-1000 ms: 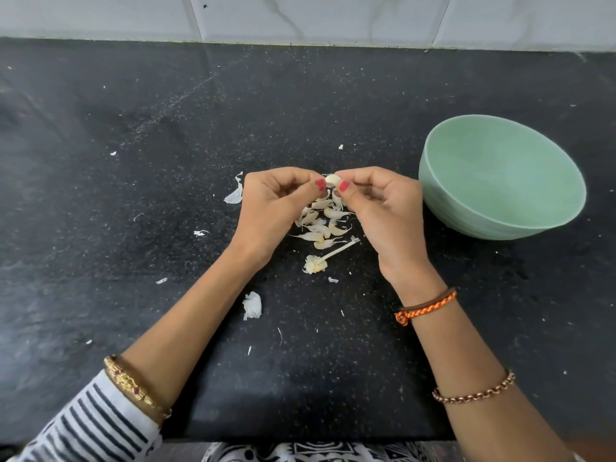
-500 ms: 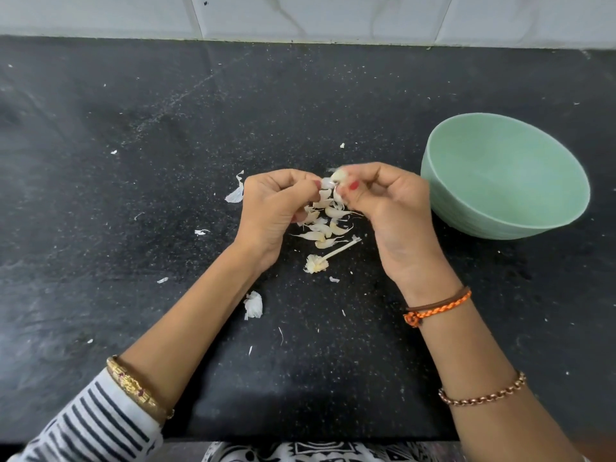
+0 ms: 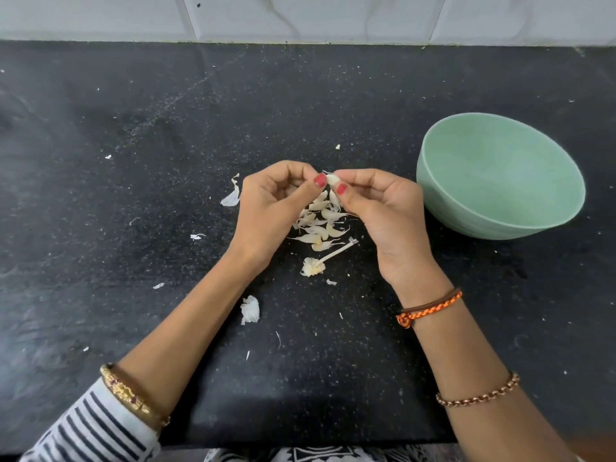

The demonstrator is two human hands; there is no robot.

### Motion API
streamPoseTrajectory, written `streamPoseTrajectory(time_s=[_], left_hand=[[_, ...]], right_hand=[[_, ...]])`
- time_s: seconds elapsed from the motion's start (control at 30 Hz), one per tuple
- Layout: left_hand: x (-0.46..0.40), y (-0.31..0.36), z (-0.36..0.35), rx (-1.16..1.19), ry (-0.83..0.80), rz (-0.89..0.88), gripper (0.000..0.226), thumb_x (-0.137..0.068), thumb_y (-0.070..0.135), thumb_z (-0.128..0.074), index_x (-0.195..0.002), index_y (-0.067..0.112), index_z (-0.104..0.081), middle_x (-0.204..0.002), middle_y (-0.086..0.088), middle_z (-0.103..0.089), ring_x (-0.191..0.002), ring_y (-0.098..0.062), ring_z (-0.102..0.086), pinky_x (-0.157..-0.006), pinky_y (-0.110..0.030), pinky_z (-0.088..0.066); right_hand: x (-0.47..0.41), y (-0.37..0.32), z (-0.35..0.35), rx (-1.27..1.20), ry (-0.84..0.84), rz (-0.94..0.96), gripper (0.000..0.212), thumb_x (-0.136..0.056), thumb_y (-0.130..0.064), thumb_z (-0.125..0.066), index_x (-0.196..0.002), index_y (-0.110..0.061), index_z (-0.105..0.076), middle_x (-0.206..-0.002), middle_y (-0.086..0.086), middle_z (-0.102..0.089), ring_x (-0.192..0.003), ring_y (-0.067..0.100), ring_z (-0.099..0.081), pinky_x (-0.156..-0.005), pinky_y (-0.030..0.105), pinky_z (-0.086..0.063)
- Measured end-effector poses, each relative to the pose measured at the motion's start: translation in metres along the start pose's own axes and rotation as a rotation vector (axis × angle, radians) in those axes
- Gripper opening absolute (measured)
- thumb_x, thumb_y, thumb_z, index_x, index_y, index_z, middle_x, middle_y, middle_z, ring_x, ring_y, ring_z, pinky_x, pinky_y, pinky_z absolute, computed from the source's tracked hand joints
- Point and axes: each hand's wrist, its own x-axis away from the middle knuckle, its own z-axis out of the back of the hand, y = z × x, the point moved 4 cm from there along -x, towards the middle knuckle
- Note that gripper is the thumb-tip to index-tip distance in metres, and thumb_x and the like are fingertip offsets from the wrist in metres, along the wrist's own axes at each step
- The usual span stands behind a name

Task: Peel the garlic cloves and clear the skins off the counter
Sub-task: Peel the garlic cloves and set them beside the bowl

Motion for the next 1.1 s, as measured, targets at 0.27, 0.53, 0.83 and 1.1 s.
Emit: streamPoseTrajectory(time_s=[0.27,0.53,0.83,1.1], left_hand=[[-0.001,-0.002,0.001,-0.041,-0.028,0.032,0.018,-0.088,0.005,-0.059,-0.072,0.012,-0.060,-0.050,0.016,-0.052,-0.045,0.001,-0.038,-0.045,-0.011,-0.033],[0.003,-0.001,-0.009,-0.077,-0.099,-0.042,0.017,-0.085,0.018,-0.054,-0.069,0.014,-0.056,-0.059,0.005,-0.044,-0.050,-0.001,-0.033,-0.047,-0.013,-0.030],[0.007,0.002,-0.005,-0.178,-0.062,-0.215,0.015,-0.083,0.027,-0.046,-0.072,0.019,-0.052,-0.063,0.003,-0.050,-0.057,-0.005,-0.038,-0.054,-0.015,-0.033],[0.003,-0.006,0.002,-0.328,0.026,-0.177,0.043,-0.084,0.030,-0.045,-0.047,0.013,-0.033,-0.043,0.005,-0.028,-0.046,-0.004,-0.025,-0.046,-0.020,-0.023]], right_hand=[[0.001,0.001,-0.003,0.059,-0.001,0.072,0.018,-0.076,0.006,-0.068,-0.080,-0.011,-0.067,-0.077,0.000,-0.067,-0.069,0.001,-0.063,-0.064,0.013,-0.049],[-0.001,0.002,-0.001,0.032,0.061,0.029,0.019,-0.078,0.006,-0.067,-0.078,-0.012,-0.066,-0.073,-0.001,-0.066,-0.066,0.000,-0.063,-0.063,0.013,-0.049],[0.002,0.007,-0.006,-0.091,0.041,-0.153,0.015,-0.085,-0.001,-0.061,-0.081,-0.014,-0.065,-0.071,-0.003,-0.064,-0.066,0.008,-0.056,-0.057,0.017,-0.049],[0.003,0.002,-0.005,-0.042,0.043,-0.101,0.021,-0.092,-0.006,-0.053,-0.086,-0.021,-0.066,-0.072,-0.007,-0.061,-0.068,0.001,-0.054,-0.062,0.014,-0.048]])
